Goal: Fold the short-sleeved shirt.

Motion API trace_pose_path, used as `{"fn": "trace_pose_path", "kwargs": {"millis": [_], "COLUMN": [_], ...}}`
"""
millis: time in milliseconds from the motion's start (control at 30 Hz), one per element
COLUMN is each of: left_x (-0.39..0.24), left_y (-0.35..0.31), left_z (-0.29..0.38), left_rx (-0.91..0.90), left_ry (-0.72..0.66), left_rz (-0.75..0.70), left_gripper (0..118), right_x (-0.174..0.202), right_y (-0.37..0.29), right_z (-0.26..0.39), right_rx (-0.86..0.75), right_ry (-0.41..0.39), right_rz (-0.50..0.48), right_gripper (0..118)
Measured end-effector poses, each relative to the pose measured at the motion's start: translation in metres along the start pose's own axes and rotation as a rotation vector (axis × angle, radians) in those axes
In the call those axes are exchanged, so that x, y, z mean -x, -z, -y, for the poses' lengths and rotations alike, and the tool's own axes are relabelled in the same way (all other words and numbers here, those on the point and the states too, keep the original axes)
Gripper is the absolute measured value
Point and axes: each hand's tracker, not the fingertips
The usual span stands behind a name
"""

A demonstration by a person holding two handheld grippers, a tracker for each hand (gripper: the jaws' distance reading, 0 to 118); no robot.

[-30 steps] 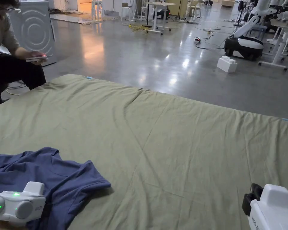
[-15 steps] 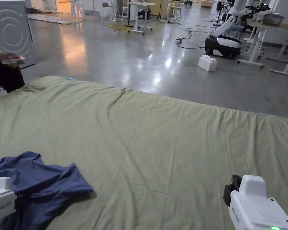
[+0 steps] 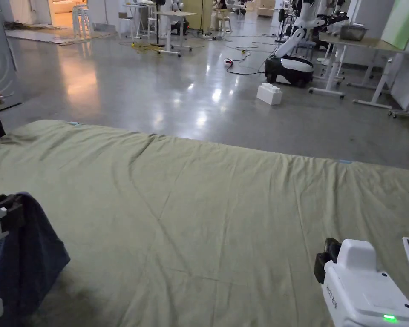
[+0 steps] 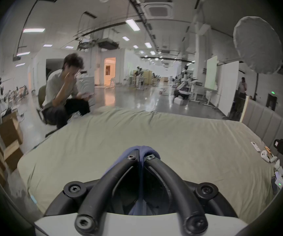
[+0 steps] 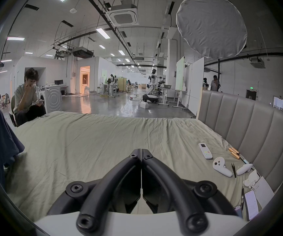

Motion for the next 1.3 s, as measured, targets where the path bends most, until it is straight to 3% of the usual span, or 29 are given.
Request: {"fn": "trace_pose_path", "kwargs": {"millis": [467, 833, 1067, 1300], "left_x": [-0.187, -0.339, -0.397, -0.408], "left_y": [0.021, 0.024, 0.027, 0.043], "left_z": [-0.040, 0.006, 0.034, 0.091], "left_rx": [-0.094, 0.010, 0.053, 0.172], "left_ry": [0.060, 0.087, 0.150, 0.168], "left_rz": [0.378, 0.636, 0.717, 0.713], "left_gripper": [4, 4, 4, 6], "right_x": [-0.050, -0.092, -0.106, -0.109], "right_y": [-0.017, -0.031, -0.036, -0.036], "right_z": [0.005, 0.017, 0.025, 0.031], "right_rx": [-0.005, 0.014, 0.033, 0.052], "right_ry": [0.031, 0.052, 0.060, 0.056], "right_rz": [0.094, 0.177, 0.208, 0.214], "right_gripper": [1, 1, 1, 1]}}
